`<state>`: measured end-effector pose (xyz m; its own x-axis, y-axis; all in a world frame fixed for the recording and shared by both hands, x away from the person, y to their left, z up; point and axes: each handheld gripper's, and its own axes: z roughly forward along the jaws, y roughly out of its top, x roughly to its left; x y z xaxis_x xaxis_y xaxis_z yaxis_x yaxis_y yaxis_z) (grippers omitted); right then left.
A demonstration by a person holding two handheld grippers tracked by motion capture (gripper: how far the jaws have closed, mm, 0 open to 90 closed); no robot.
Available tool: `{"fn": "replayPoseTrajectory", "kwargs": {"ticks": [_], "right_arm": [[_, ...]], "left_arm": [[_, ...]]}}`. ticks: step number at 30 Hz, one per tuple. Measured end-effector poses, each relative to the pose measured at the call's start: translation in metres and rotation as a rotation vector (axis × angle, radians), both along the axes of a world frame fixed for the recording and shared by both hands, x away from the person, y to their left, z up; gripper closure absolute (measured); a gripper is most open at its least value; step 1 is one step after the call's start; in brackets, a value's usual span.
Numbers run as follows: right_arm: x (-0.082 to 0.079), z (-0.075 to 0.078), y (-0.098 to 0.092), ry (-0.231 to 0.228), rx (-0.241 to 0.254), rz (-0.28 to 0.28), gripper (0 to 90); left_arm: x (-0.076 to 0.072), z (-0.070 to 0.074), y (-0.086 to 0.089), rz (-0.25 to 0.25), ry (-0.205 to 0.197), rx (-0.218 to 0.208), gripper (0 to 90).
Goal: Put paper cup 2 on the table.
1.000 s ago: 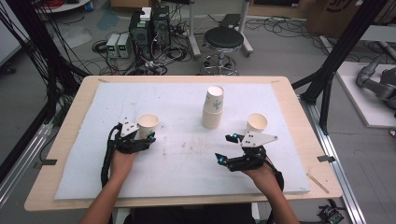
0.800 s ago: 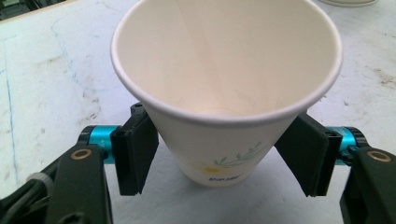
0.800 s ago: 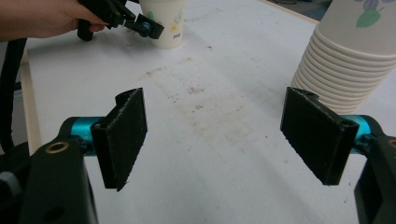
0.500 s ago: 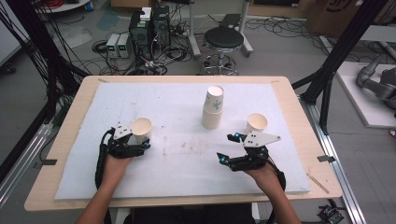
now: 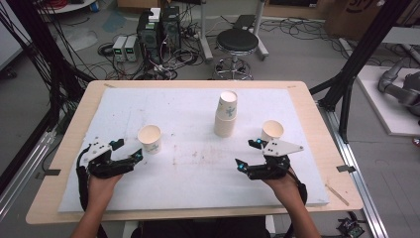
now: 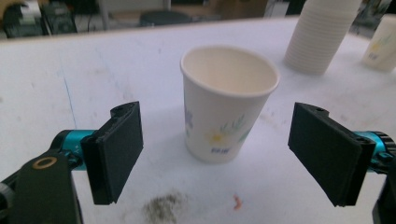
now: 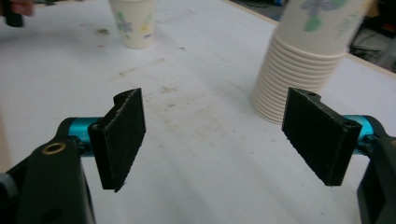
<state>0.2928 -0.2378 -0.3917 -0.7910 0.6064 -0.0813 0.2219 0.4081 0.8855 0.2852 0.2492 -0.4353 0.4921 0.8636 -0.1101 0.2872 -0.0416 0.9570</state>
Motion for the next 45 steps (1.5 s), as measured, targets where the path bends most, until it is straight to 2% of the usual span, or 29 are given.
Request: {"fn": "replayPoseTrajectory", "kwargs": {"ticks": [2,5,7,10,14,17,25,35,45], "right_arm": [[0.0,0.001,-0.005,-0.004,0.001,-0.031,22.1],[-0.001,0.002,-0.014,-0.015,-0.006,-0.067,22.1],[0.0,0.002,-0.022,-0.022,0.001,-0.087,22.0],[0.0,0.002,-0.032,-0.009,0.03,-0.118,21.8],[-0.003,0.006,-0.039,-0.017,0.041,-0.136,21.8],[-0.005,0.01,-0.041,-0.042,0.044,-0.143,21.8],[-0.012,0.016,-0.042,-0.061,0.047,-0.16,21.9],[-0.013,0.018,-0.043,-0.06,0.057,-0.159,21.9],[-0.014,0.017,-0.044,-0.06,0.046,-0.162,21.9]], "left_arm": [[-0.003,0.005,0.001,0.004,-0.042,-0.011,16.4],[-0.005,0.014,0.002,-0.013,-0.102,-0.054,15.8],[-0.007,0.021,0.001,-0.039,-0.131,-0.073,15.7],[-0.009,0.028,-0.001,-0.064,-0.16,-0.077,15.8],[-0.011,0.033,-0.004,-0.083,-0.176,-0.081,15.8],[-0.012,0.035,-0.006,-0.096,-0.188,-0.083,15.8],[-0.016,0.038,-0.008,-0.128,-0.221,-0.081,15.8],[-0.013,0.035,-0.006,-0.125,-0.212,-0.081,15.9],[-0.012,0.033,-0.008,-0.13,-0.206,-0.079,16.0]]}}
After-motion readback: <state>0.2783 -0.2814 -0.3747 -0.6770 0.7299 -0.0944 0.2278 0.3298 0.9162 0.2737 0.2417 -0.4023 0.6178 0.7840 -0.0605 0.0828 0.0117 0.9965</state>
